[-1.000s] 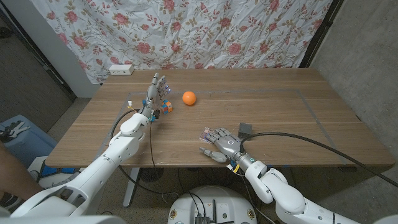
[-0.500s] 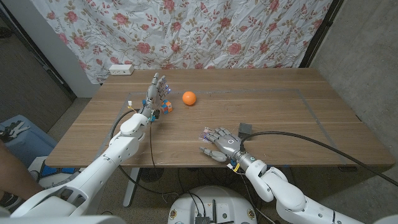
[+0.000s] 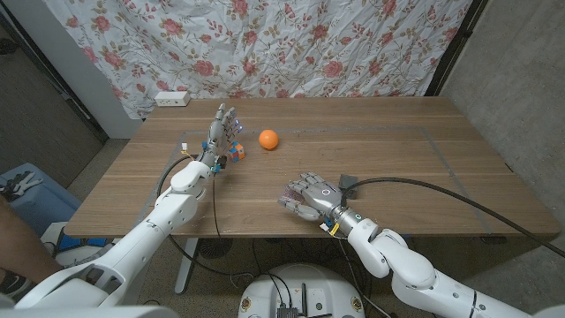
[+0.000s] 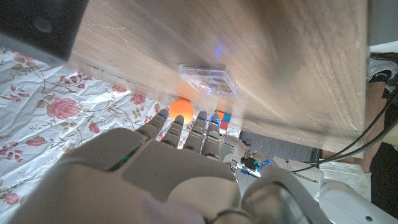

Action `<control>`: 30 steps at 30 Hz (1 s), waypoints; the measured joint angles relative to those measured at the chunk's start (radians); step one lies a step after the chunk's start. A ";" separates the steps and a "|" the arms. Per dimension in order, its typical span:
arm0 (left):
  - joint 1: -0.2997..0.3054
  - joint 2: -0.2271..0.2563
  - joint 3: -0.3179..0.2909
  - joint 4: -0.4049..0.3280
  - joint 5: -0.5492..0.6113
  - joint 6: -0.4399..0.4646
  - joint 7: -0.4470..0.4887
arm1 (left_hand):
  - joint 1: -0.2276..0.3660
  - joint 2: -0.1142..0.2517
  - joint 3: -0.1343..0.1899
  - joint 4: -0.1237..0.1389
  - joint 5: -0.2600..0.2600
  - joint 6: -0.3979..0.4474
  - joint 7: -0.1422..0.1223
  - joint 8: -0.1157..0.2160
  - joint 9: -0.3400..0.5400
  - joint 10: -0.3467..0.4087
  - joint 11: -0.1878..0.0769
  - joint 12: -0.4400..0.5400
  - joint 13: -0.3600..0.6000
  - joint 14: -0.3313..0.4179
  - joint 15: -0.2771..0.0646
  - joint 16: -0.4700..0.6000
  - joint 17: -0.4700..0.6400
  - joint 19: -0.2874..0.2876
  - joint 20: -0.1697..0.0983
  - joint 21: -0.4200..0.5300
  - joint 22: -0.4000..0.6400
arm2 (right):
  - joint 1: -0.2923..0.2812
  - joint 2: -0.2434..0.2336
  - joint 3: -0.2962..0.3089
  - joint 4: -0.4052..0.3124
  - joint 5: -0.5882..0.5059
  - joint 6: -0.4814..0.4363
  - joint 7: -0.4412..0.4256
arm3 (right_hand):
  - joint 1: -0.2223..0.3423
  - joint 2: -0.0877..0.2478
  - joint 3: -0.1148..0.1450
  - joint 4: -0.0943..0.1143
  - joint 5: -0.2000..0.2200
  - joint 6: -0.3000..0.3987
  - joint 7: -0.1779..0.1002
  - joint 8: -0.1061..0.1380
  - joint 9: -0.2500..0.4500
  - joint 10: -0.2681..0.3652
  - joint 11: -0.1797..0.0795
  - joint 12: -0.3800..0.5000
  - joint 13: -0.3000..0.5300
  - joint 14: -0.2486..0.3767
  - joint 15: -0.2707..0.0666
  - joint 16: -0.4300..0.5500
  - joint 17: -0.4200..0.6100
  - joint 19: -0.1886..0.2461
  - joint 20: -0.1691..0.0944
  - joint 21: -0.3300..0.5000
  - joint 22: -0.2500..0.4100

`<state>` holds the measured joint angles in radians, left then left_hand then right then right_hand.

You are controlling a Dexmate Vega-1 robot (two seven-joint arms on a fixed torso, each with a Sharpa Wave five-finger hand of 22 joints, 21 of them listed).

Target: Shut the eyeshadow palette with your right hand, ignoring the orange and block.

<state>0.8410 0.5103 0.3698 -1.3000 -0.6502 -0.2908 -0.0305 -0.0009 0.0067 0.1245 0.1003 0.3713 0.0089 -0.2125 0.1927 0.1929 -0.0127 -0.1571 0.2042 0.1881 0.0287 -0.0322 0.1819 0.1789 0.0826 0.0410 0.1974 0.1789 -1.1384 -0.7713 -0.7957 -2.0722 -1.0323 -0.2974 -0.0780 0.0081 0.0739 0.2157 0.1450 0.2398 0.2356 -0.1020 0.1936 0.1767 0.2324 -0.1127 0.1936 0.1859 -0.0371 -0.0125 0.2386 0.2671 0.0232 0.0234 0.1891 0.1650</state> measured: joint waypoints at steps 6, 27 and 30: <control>0.000 0.000 0.000 0.000 0.000 0.000 0.000 | 0.000 0.000 0.000 0.000 0.000 0.000 0.000 0.000 0.000 0.000 0.000 0.000 0.000 0.000 0.000 0.000 0.000 0.000 0.000 0.000 0.000 | 0.010 -0.001 0.014 -0.001 0.033 0.036 -0.022 | 0.000 0.000 0.000 0.000 0.000 0.000 0.000 0.000 0.000 0.005 0.006 0.000 0.000 0.005 -0.005 0.000 -0.002 0.015 -0.007 0.008 0.000; 0.000 0.000 0.000 0.000 0.000 0.000 0.000 | 0.000 0.000 0.000 0.000 0.000 0.000 0.000 0.000 0.000 0.000 0.000 0.000 0.000 0.000 0.000 0.000 0.000 0.000 0.000 0.000 0.000 | 0.052 0.017 0.076 0.054 0.224 0.145 -0.100 | 0.013 0.003 0.018 -0.010 0.000 0.011 0.011 0.000 0.000 0.024 0.024 0.000 0.000 0.023 -0.013 0.006 -0.010 0.071 -0.014 0.015 0.000; 0.000 0.000 0.000 0.000 0.000 0.000 0.000 | 0.000 0.000 0.000 0.000 0.000 0.000 0.000 0.000 0.000 0.000 0.000 0.000 0.000 0.000 0.000 0.000 0.000 0.000 0.000 0.000 0.000 | 0.063 0.018 0.084 0.062 0.259 0.160 -0.103 | 0.014 0.003 0.018 -0.010 0.000 0.011 0.011 0.000 0.000 0.023 0.023 0.000 0.000 0.027 -0.016 0.006 -0.012 0.078 -0.007 0.015 0.000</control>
<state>0.8412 0.5104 0.3698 -1.3000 -0.6504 -0.2908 -0.0307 -0.0009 0.0067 0.1245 0.1003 0.3713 0.0089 -0.2125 0.1927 0.1928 -0.0128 -0.1570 0.2042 0.1881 0.0287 -0.0321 0.1819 0.1788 0.0826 0.0410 0.1974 0.1789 -1.0756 -0.7535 -0.7118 -2.0105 -0.7736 -0.1374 -0.1815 0.0219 0.0769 0.2338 0.1352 0.2398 0.2463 -0.0912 0.1935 0.1767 0.2557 -0.0893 0.1935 0.1860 -0.0102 -0.0286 0.2445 0.2552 0.1017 0.0160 0.2046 0.1650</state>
